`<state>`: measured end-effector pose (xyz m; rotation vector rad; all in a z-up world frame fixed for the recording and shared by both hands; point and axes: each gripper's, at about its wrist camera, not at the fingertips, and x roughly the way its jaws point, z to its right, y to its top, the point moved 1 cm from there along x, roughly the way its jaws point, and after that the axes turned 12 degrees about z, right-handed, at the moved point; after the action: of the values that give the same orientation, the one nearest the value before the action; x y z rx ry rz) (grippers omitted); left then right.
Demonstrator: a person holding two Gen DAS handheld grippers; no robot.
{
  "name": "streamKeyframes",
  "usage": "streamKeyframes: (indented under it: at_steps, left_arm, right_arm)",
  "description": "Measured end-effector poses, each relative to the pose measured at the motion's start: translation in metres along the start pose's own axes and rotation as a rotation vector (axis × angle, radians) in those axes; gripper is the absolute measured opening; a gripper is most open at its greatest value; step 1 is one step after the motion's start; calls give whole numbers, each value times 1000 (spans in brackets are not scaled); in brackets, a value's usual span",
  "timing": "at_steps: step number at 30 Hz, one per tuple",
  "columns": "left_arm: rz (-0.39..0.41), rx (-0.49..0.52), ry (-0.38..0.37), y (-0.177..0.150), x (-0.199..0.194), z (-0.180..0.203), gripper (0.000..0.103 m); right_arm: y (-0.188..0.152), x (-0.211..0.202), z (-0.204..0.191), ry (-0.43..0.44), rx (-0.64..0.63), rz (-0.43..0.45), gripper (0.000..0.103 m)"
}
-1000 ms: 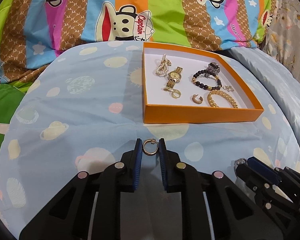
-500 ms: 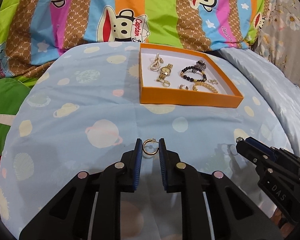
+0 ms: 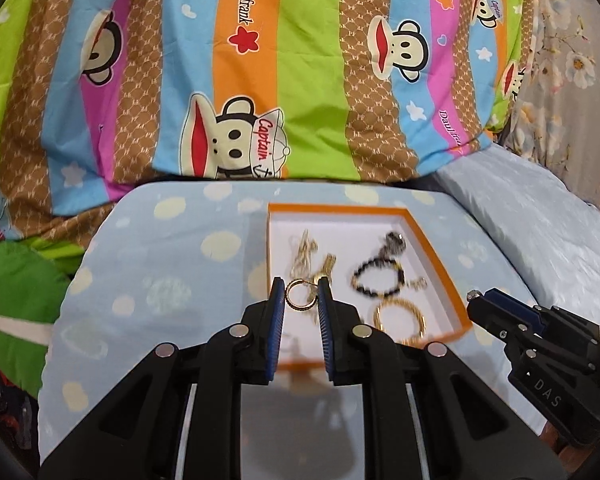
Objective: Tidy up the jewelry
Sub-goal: 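Carry the hoop earring and silver ring into the box and open both tools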
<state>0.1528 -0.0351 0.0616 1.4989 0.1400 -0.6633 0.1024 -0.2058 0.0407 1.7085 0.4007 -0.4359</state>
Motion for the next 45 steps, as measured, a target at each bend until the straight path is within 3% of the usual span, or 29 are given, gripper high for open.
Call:
streamKeyframes:
  at_steps: [9, 19, 26, 30, 45]
  left_arm:
    - [-63, 19, 24, 20, 94, 8, 16]
    - [-116, 18, 34, 17, 150, 7, 16]
    - [-112, 35, 44, 18, 157, 10, 18]
    - [-107, 35, 62, 18, 158, 9, 33]
    - [-61, 27, 70, 24, 113, 10, 35]
  right_arm:
    - [33, 82, 8, -6, 16, -42, 20]
    - [39, 139, 12, -15, 29, -92, 20]
    - [40, 149, 10, -22, 14, -88, 21]
    - [41, 150, 9, -24, 9, -81, 21]
    - [41, 99, 4, -22, 14, -27, 30]
